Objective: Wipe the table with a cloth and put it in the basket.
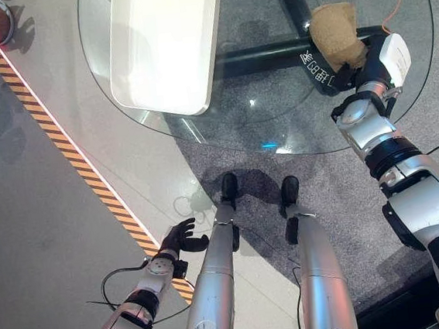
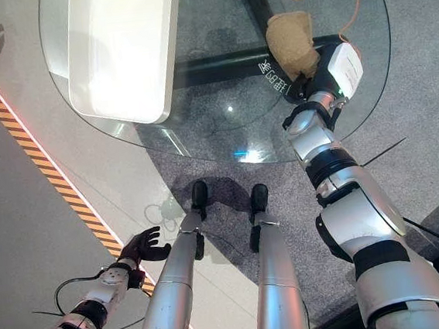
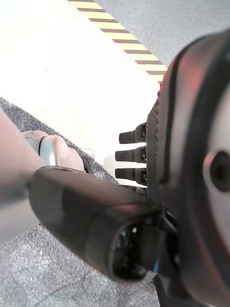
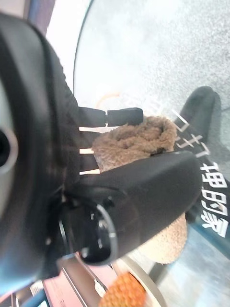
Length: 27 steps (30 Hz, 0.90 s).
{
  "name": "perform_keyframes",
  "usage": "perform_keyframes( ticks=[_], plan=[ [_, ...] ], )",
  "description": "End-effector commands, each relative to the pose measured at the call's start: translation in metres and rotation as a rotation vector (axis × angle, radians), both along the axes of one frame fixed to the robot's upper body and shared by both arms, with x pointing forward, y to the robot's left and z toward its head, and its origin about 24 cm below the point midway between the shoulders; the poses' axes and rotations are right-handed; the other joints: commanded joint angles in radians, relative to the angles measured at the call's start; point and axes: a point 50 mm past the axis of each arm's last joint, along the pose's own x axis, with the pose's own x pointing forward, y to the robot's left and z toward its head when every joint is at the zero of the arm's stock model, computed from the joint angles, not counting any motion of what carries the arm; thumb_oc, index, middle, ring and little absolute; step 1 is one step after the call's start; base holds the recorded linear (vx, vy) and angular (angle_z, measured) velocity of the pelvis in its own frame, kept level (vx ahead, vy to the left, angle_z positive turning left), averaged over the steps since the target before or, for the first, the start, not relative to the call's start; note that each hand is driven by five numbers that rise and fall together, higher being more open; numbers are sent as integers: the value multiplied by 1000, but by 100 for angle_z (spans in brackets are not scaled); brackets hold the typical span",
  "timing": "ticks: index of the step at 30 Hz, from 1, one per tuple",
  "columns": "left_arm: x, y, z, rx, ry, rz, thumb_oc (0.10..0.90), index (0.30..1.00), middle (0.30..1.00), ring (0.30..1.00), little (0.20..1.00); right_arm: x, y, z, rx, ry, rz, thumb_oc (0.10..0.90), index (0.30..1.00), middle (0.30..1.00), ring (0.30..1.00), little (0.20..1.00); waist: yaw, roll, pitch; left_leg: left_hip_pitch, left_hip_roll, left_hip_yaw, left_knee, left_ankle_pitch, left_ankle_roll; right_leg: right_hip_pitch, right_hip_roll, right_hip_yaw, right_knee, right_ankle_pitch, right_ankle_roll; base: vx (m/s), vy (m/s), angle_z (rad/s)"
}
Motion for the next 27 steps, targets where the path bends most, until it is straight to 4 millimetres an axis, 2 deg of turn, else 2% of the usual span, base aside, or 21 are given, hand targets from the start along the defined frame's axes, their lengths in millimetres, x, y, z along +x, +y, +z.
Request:
perform_keyframes(
  ticks=[1,2,3,6,7,8,9,10,11,12,13,14,27],
  plan=[
    [-22,-13,-21,-23,96,-17,800,900,900,900,900,4,83,39,-153,-89,337,100,300,300,300,200,25,27,-14,-10,-54,54,60,-29,70,44,10,-50,-80,43,12,65,-8,5],
    [-26,-13,-24,-23,109,-18,800,900,900,900,900,4,84,33,-155,-73,344,100,300,300,300,200,24,25,-14,17,-56,53,66,-59,67,67,10,-44,-67,10,18,0,0,0],
    [-21,-14,-20,-25,94,-19,800,900,900,900,900,4,90,37,-199,-67,372,100,300,300,300,200,27,27,-14,-7,-56,55,55,-26,71,47,10,-53,-84,43,11,0,0,0],
    [-26,-16,-24,-25,107,-24,800,900,900,900,900,4,96,25,-232,-25,404,100,300,300,300,200,29,26,-14,18,-58,54,63,-57,69,67,5,-49,-68,12,18,24,-2,0],
    [-22,-16,-21,-23,95,-24,800,900,900,900,900,4,100,26,-244,-26,425,100,300,300,300,200,30,28,-14,-10,-57,55,56,-26,73,45,5,-58,-82,45,12,0,0,0],
    [-27,-16,-25,-22,108,-25,800,900,900,900,900,4,100,20,-245,-9,435,100,300,300,300,200,30,26,-14,16,-59,54,63,-56,70,66,4,-51,-68,13,18,-56,16,3],
    [-23,-16,-22,-22,95,-25,800,900,900,900,900,3,105,24,-266,-14,453,100,300,300,300,200,32,28,-14,-10,-58,55,55,-24,73,45,4,-60,-85,47,12,71,-4,1],
    [-27,-16,-25,-21,107,-27,800,900,900,900,900,3,108,17,-272,2,466,100,300,300,300,200,32,27,-14,15,-61,55,61,-54,70,66,3,-53,-72,16,19,0,0,0],
    [-26,-16,-24,-22,106,-27,800,900,900,900,900,3,110,16,-281,5,479,100,300,300,300,200,32,27,-14,15,-61,55,61,-54,70,65,2,-54,-73,17,20,0,0,0],
    [-21,-16,-20,-22,94,-27,800,900,900,900,900,2,115,20,-303,-1,502,100,300,300,300,200,34,29,-14,-11,-59,56,53,-23,74,44,2,-63,-87,50,14,0,0,0],
    [-26,-16,-24,-21,107,-28,800,900,900,900,900,2,115,15,-300,13,505,100,300,300,300,200,33,28,-14,15,-61,55,61,-54,71,66,1,-55,-72,18,21,-60,7,-1],
    [-21,-16,-20,-20,93,-27,800,900,900,900,900,1,120,19,-322,5,522,100,300,300,300,200,34,29,-14,-13,-59,57,55,-23,75,42,1,-63,-85,51,15,0,0,0],
    [-17,-20,-18,-17,88,-36,800,900,900,900,900,-8,154,-5,-416,87,686,100,300,300,300,200,34,28,-14,-21,-63,57,51,-18,77,31,-4,-69,-88,59,18,-5,1,0]
  ],
)
